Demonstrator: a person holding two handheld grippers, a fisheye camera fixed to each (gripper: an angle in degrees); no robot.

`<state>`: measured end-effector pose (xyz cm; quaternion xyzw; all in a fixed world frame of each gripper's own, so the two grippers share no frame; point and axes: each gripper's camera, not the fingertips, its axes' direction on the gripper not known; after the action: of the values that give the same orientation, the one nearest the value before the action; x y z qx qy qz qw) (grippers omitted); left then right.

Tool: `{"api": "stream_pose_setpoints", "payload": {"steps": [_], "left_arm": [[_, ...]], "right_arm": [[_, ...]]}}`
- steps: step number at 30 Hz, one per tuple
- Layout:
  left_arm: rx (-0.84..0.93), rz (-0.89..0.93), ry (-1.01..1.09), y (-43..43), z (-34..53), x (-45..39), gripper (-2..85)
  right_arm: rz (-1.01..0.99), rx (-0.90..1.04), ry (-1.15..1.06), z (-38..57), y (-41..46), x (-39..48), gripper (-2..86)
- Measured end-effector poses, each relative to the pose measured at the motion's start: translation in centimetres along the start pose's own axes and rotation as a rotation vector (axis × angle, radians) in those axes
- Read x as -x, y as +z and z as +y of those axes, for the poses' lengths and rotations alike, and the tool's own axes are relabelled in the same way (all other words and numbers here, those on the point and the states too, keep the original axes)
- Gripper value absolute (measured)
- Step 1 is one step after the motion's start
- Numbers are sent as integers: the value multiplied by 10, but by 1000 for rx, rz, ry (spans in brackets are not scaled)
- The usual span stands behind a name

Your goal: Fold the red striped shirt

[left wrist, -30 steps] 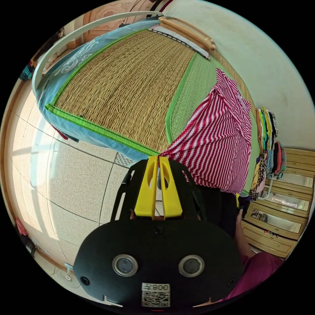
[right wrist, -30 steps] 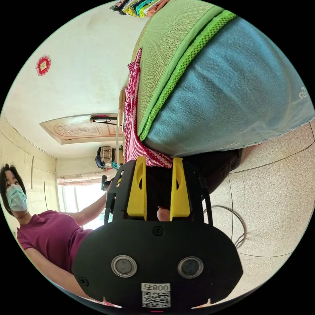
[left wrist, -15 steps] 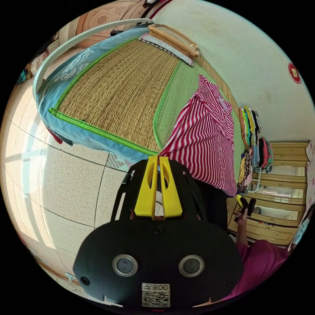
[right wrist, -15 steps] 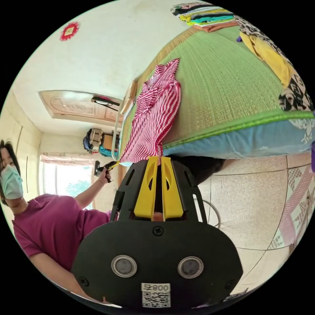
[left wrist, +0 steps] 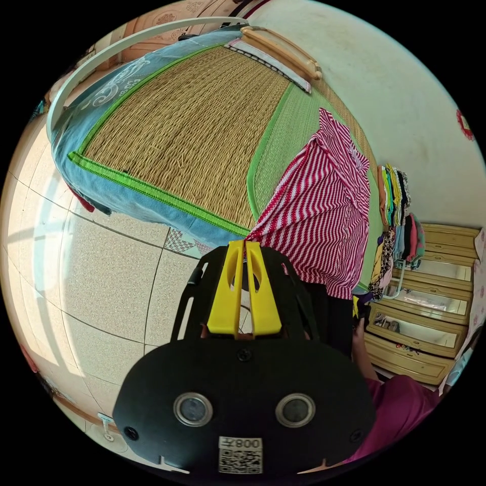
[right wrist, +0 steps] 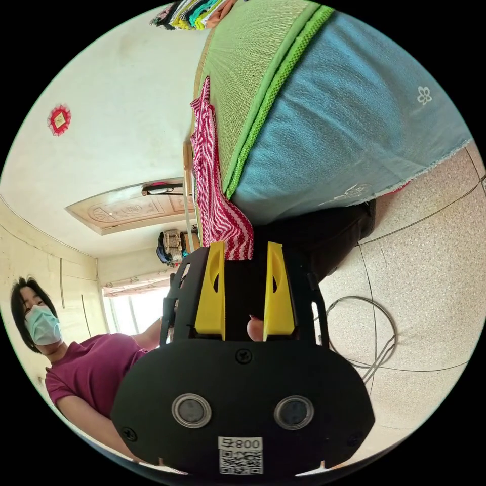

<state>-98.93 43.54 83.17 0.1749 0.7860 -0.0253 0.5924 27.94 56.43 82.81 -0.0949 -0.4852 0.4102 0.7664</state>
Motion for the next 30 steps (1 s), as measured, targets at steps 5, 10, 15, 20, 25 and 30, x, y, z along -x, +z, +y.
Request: {"api": "stream_pose_setpoints", "payload": {"steps": [5,10,15,20,25,30], "left_arm": [[10,18,-9,-4,16,-3,5],[-3,52,5,-20,34,-9,5],[-41,115,44,-49,60,-16,5],[-91,233,72,-85,102,-17,5],[-101,317,131,-111,149,-23,5],[-118,406,157,-137,200,-16,4]], "right_arm": [[26,42,38,-4,14,-9,85],[26,22,-14,6,9,4,23],[-63,-10,-114,26,-20,34,9],[-72,-32,-199,48,-49,66,5],[-75,-44,-273,77,-70,92,5],[-78,-61,-320,116,-88,105,5]]}}
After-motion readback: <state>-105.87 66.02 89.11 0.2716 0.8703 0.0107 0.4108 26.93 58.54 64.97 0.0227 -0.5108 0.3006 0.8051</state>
